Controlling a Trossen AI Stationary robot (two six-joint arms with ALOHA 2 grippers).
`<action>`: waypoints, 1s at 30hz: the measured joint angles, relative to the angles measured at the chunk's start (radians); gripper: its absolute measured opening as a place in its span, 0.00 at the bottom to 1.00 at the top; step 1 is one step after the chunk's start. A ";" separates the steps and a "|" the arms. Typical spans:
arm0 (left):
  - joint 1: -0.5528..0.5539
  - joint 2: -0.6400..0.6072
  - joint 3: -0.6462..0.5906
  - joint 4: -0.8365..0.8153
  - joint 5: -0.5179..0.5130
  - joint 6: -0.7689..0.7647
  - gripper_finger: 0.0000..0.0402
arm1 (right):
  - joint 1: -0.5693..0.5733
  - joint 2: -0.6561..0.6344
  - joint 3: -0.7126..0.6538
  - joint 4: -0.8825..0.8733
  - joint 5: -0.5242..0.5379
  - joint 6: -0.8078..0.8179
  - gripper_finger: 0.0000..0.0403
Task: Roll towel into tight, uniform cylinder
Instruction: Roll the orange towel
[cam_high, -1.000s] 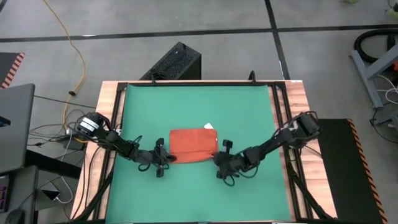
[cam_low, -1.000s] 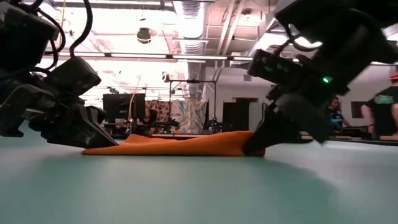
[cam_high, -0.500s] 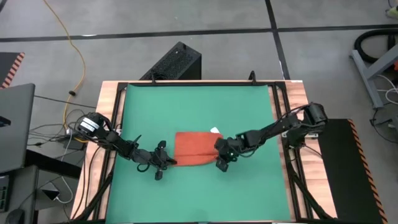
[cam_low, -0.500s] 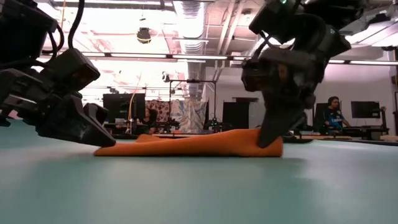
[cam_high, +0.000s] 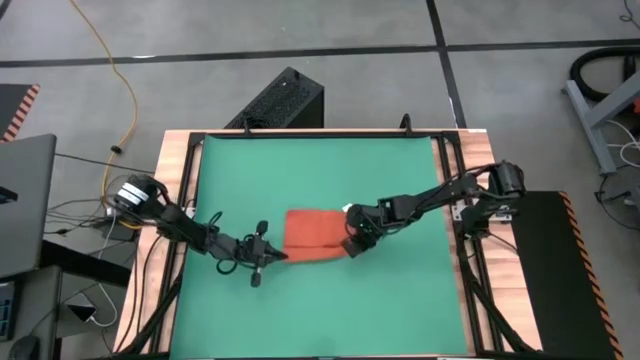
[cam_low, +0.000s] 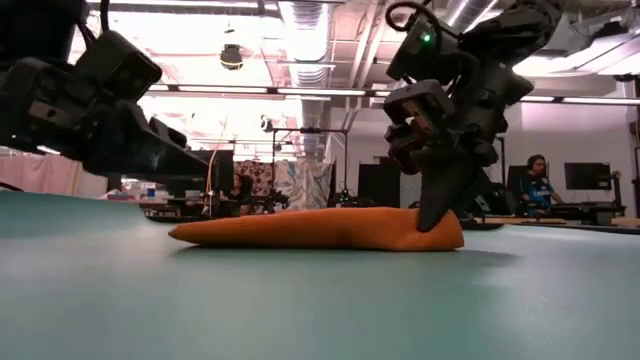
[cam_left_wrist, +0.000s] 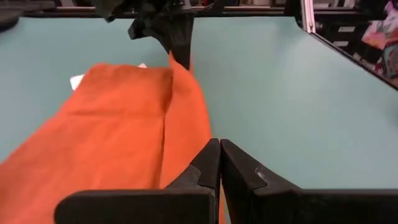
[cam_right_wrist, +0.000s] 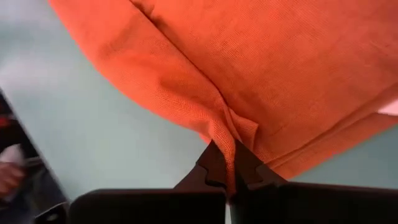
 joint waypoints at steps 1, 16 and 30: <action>0.004 -0.018 0.000 -0.019 0.002 0.009 0.00 | -0.010 0.000 0.000 0.002 -0.022 0.009 0.02; 0.069 -0.259 0.097 -0.549 0.129 0.132 0.00 | -0.210 0.005 0.002 -0.042 -0.384 0.081 0.02; 0.146 -0.265 0.143 -0.617 0.244 0.203 0.00 | -0.295 0.005 0.003 -0.189 -0.445 0.053 0.02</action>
